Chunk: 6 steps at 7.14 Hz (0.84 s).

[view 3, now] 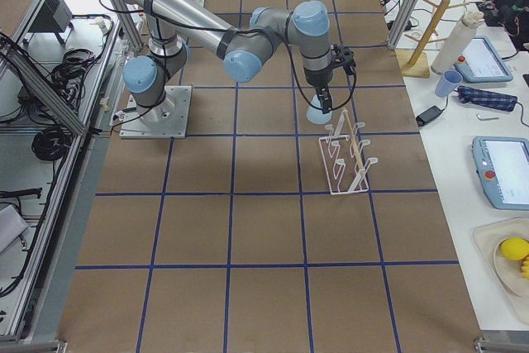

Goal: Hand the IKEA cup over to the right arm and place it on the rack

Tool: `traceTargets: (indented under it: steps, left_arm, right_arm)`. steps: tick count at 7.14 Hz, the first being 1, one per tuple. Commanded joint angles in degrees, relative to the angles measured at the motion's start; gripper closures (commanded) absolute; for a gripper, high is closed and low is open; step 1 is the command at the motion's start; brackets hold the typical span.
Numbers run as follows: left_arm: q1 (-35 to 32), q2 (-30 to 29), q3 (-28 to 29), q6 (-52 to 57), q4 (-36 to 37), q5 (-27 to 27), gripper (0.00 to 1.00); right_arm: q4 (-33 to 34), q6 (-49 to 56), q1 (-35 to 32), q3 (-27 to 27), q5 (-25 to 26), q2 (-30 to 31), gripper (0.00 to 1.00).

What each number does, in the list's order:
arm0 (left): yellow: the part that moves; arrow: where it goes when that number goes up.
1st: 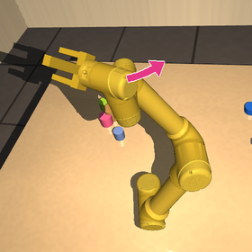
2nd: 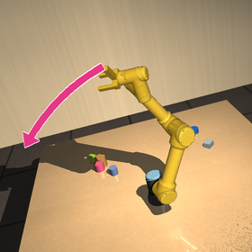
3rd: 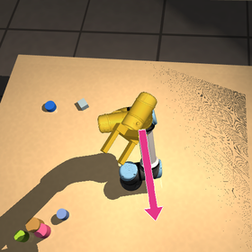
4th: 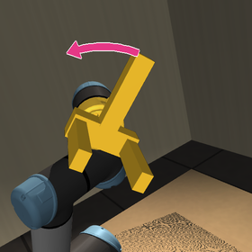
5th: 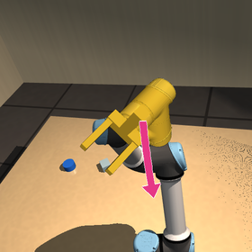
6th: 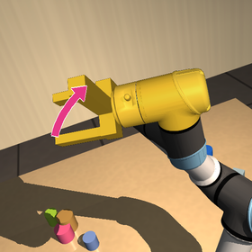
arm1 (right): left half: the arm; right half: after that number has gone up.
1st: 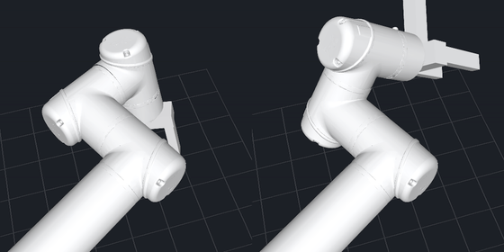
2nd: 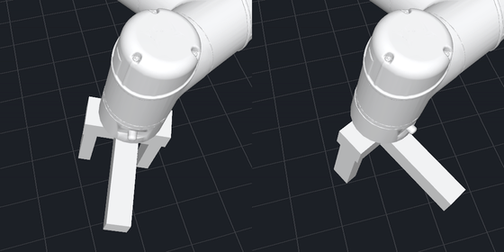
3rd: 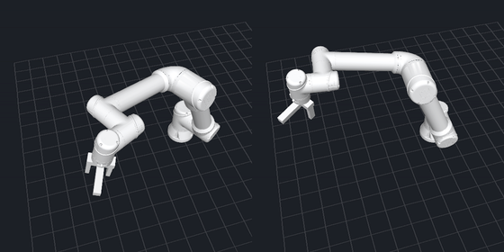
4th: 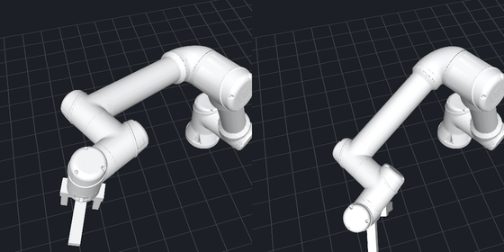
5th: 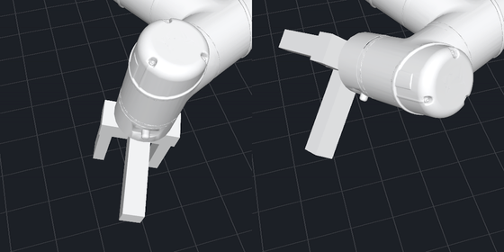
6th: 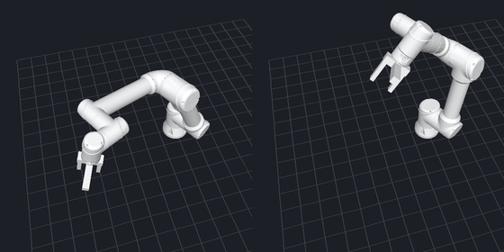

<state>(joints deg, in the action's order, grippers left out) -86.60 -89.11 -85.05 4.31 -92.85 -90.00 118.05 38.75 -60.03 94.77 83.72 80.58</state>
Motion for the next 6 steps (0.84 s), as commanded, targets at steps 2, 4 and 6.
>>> traceTargets:
  steps: [2,4,6]
  left_arm:
    - [0.02,-0.1,0.24,-0.09,0.04,-0.09,0.0]
    - [0.02,-0.45,0.76,-0.18,0.3,0.18,0.0]
    - [0.11,-0.63,0.5,-0.09,0.57,-0.69,0.0]
  right_arm:
    - [3.58,-0.08,0.0,-0.29,-0.05,-3.66,1.0]
    - [3.76,-0.08,0.0,-0.29,-0.05,-3.94,1.0]
    - [3.76,-0.08,0.0,-0.29,-0.14,-4.81,1.0]
